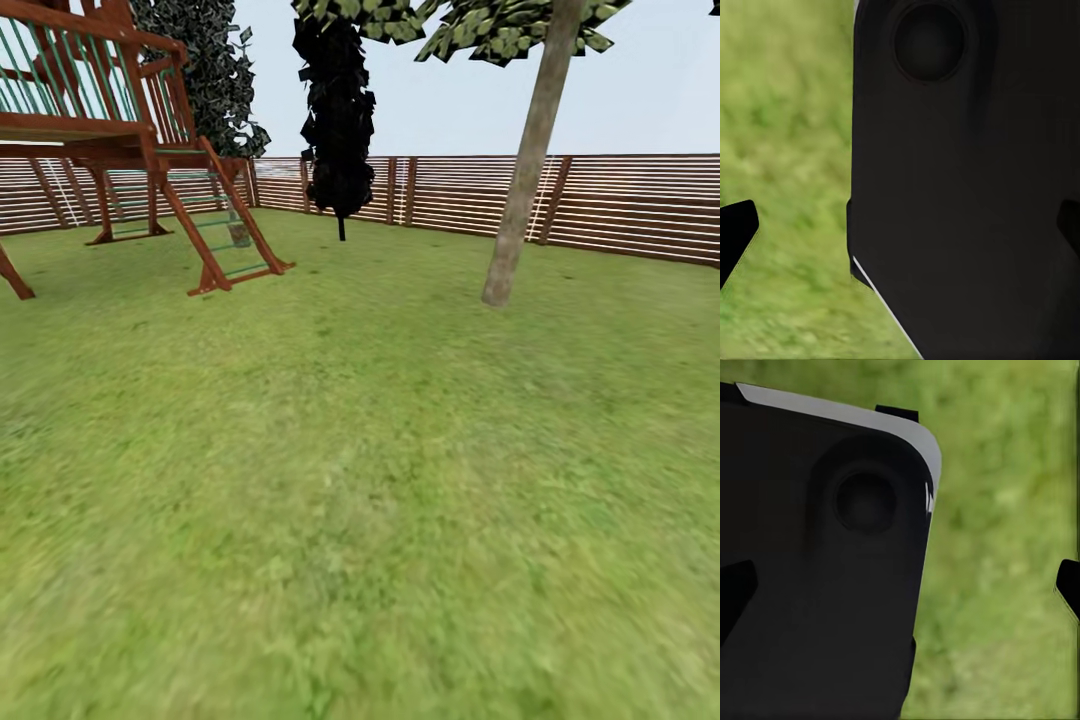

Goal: Take the three Easter eggs out of the wicker basket on the lawn in the garden, then place them on the lawn next to a single tree (choose any tree) so that all three eggs are next to the same tree and none are left in the basket.

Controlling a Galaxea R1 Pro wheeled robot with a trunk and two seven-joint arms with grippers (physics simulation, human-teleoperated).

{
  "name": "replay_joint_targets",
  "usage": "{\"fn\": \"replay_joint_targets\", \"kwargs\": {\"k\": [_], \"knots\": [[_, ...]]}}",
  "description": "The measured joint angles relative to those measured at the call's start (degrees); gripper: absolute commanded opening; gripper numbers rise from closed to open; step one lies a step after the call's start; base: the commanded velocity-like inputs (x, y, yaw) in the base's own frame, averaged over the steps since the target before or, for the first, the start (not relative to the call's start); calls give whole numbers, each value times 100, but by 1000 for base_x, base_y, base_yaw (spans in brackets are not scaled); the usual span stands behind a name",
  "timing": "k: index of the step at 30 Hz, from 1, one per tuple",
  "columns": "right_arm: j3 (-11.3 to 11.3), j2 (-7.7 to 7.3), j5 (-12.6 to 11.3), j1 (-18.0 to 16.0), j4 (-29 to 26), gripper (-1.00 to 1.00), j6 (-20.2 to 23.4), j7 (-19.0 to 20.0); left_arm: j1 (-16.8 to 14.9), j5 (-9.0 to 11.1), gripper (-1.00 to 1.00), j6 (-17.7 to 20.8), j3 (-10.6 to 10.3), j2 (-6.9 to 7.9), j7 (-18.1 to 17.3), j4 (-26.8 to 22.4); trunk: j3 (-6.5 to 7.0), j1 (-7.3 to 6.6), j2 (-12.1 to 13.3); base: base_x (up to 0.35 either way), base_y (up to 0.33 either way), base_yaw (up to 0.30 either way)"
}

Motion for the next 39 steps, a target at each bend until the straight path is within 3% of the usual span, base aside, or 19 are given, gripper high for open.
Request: {"fn": "replay_joint_targets", "kwargs": {"k": [28, 39], "knots": [[-4, 0, -9, 1, -2, 100, 0, 0, 0, 0, 100, -1, 0, 0, 0, 1, 0, 0, 0, 328, 0, 0], [-2, 0, -8, 0, -2, 100, -3, 15, 0, 0, 100, -1, 0, 0, 0, 0, 0, 0, 0, 328, 0, -98]]}}
